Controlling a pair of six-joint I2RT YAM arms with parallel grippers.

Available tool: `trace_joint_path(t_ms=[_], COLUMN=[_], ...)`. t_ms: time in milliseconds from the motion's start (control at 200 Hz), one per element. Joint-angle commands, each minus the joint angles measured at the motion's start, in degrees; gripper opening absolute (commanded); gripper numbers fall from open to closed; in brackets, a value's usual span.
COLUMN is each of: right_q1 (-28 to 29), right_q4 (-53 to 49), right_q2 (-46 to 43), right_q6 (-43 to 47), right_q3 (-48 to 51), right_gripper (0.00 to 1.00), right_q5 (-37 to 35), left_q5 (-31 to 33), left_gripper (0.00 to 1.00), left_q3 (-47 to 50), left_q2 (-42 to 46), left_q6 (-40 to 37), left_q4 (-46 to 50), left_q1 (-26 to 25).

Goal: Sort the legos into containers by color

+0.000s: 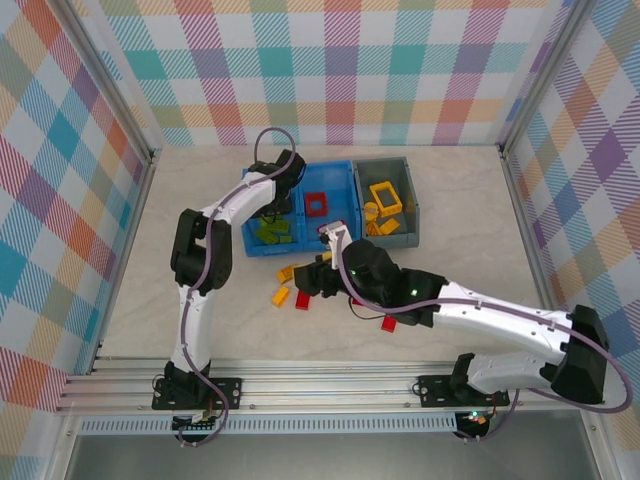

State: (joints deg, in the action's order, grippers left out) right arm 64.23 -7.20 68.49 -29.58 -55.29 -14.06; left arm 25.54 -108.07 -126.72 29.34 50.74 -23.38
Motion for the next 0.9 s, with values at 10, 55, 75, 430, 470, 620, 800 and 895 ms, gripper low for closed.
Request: trace_joint_path(t_ms=[10, 55, 75, 430, 470, 620, 800, 895], right_q1=[0.3, 0.26, 0.2, -0.63, -0.77, -1.28, 0.2, 0.57], right_q4=[-3.56, -6.27, -7.43, -20.28, -21.42, -23.19, -27.85, -34.25], right_q2=[-4.19, -5.44, -5.99, 4.5, 7.08, 16.65, 32.76, 40.11], right_q6=[-1.6, -2.59, -3.23, -9.24, -9.27, -8.64, -15.78, -24.06], right_q3=[2.03, 2.56, 2.91, -1.52, -3.32, -11.13, -25.05, -33.15], right_gripper=[0.67, 0.67, 0.67, 0.63, 0.63, 0.65, 0.65, 0.65], right_q5=[-3.53, -5.31, -6.1, -7.81, -7.98, -4.78, -0.57, 0.94], left_q5=[-1.2, -1.35, -1.37, 0.63, 0.52, 0.66, 1.69, 1.67], left_gripper=[0.61, 0.61, 0.6, 0.53, 0.53, 0.53, 0.53, 0.54], left_q3=[1.73, 2.29, 2.53, 16.87, 19.33, 30.19, 43.42, 48.4], left_q2=[6.56, 8.49, 9.44, 36.28, 40.1, 55.55, 77.02, 87.6], left_q6=[0.59, 0.54, 0.67, 5.66, 5.73, 8.22, 11.95, 10.53], left_q4=[-0.96, -1.31, -1.34, -2.76, -2.64, -0.37, 3.75, 5.57], left_q1=[-0.71, -1.3, -1.58, -10.57, -12.24, -17.77, -18.43, -18.42])
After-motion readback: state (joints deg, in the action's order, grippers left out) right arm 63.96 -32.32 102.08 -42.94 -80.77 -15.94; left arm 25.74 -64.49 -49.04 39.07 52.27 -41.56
